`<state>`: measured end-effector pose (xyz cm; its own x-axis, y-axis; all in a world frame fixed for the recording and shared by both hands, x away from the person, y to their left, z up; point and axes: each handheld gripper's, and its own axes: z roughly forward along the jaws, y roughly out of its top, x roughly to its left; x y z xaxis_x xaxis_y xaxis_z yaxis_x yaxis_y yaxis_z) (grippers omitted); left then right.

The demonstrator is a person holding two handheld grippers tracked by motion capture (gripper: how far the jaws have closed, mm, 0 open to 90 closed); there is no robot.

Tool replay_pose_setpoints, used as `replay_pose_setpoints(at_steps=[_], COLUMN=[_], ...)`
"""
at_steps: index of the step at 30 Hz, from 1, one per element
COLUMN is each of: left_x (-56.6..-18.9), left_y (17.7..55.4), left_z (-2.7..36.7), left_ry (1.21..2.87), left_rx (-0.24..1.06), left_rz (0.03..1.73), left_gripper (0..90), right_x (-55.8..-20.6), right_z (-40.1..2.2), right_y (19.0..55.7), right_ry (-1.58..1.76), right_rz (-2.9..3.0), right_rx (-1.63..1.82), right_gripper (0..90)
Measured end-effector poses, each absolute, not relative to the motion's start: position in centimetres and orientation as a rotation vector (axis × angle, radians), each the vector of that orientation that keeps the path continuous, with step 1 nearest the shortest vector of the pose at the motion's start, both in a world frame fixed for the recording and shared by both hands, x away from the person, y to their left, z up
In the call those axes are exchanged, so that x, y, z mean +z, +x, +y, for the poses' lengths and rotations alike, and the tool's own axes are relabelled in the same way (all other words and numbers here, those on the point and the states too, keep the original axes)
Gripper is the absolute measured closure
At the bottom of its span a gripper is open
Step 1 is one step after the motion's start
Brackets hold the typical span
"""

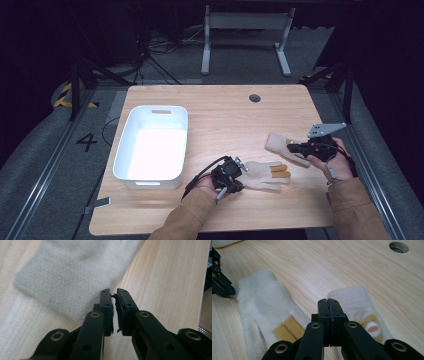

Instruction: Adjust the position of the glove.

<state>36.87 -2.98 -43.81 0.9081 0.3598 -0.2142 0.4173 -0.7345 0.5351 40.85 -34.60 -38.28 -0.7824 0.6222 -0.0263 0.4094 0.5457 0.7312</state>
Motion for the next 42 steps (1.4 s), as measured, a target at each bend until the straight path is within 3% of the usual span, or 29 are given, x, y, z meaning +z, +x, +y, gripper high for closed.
replay_pose_setpoints(at_steps=[4, 8, 14, 18, 34, 42], left_x=[-42.3, -41.3, -41.1, -41.4, -42.0, -42.1], left_y=[37.2, 37.6, 37.8, 37.6, 38.2, 38.3], left_z=[-1.3, 0.6, 2.2, 2.2, 2.6, 2.5], left_ry=[2.322, 2.206, 2.116, 2.114, 2.095, 2.101], left_rx=[-0.122, -0.016, 0.134, 0.214, 0.181, 0.159], left_rz=[0.578, 0.684, 0.835, 0.855, 0.902, 0.879], left_gripper=[82.0, 82.4, 80.6, 78.9, 71.1, 69.8], right_x=[-38.2, -38.6, -38.9, -39.2, -41.6, -42.7], right_z=[-34.8, -35.4, -35.9, -36.5, -37.6, -37.8], right_y=[40.9, 41.2, 41.4, 41.7, 42.5, 43.2], right_ry=[0.892, 0.944, 1.013, 1.063, 1.177, 1.207], right_rz=[2.478, 2.459, 2.412, 2.366, 2.3, 2.289], right_rx=[1.071, 1.052, 1.048, 1.044, 0.989, 0.963], right_gripper=[90.0, 90.0, 90.0, 84.3, 72.7, 58.0])
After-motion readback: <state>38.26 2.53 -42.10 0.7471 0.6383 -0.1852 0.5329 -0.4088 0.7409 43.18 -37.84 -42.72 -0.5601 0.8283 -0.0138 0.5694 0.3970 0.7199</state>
